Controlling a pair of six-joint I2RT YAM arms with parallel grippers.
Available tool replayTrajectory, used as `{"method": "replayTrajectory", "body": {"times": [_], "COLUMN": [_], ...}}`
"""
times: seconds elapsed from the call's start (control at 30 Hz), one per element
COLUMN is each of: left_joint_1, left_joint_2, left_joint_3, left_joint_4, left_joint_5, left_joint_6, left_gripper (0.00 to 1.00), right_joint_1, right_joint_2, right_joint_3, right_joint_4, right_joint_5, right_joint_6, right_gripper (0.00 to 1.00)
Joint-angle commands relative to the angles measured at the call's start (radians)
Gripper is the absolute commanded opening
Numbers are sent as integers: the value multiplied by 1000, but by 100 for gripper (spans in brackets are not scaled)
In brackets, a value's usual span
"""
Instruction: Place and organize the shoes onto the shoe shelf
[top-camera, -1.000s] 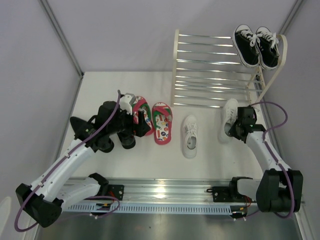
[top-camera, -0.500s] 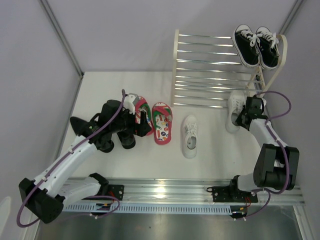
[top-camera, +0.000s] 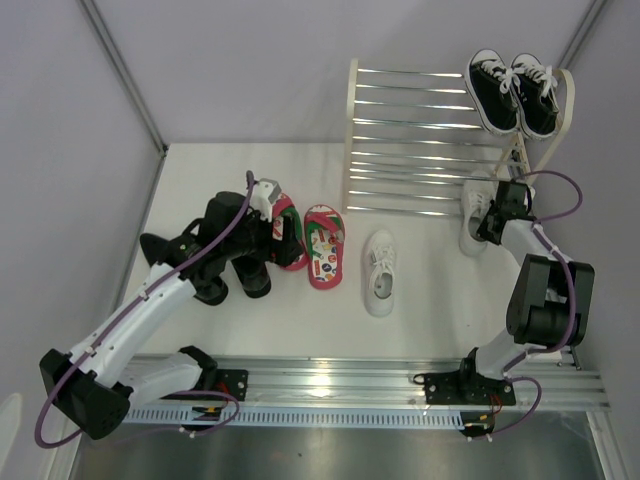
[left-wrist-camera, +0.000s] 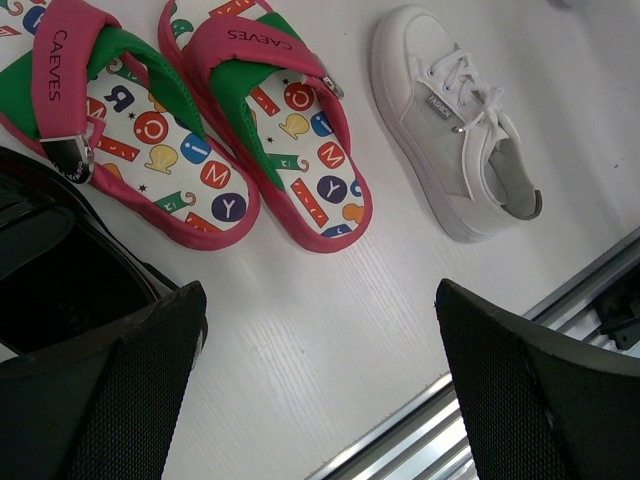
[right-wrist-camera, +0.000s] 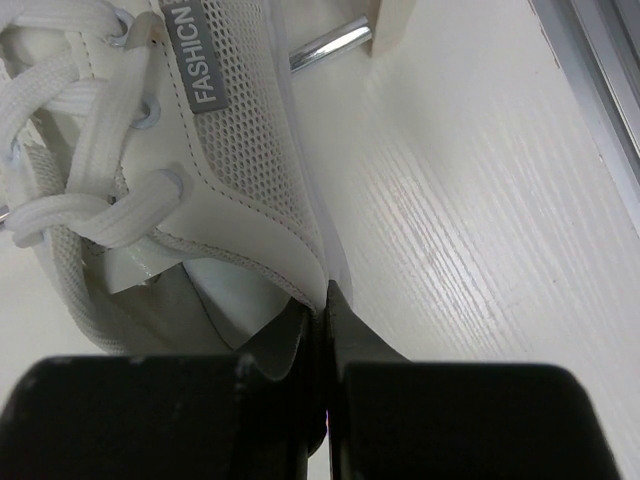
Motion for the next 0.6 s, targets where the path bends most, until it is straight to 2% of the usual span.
{"method": "replayTrajectory", "body": {"times": [0.0, 0.3, 0.57], "left_joint_1": [-12, -35, -55], "left_joint_2": [2, 51, 73], "left_joint_3": [37, 59, 68], "left_joint_4": [14, 11, 31], "left_joint_5": [-16, -35, -44], "left_joint_6": [12, 3, 3], "left_gripper": [99, 99, 99], "right_joint_1": [-21, -51, -71], "right_joint_2": [20, 89, 144], "right_joint_3": [75, 112, 172], "right_joint_4": [75, 121, 102], "right_joint_5": [-1, -88, -102], "right_joint_6": [-26, -54, -74], "right_gripper": [0, 5, 2]}}
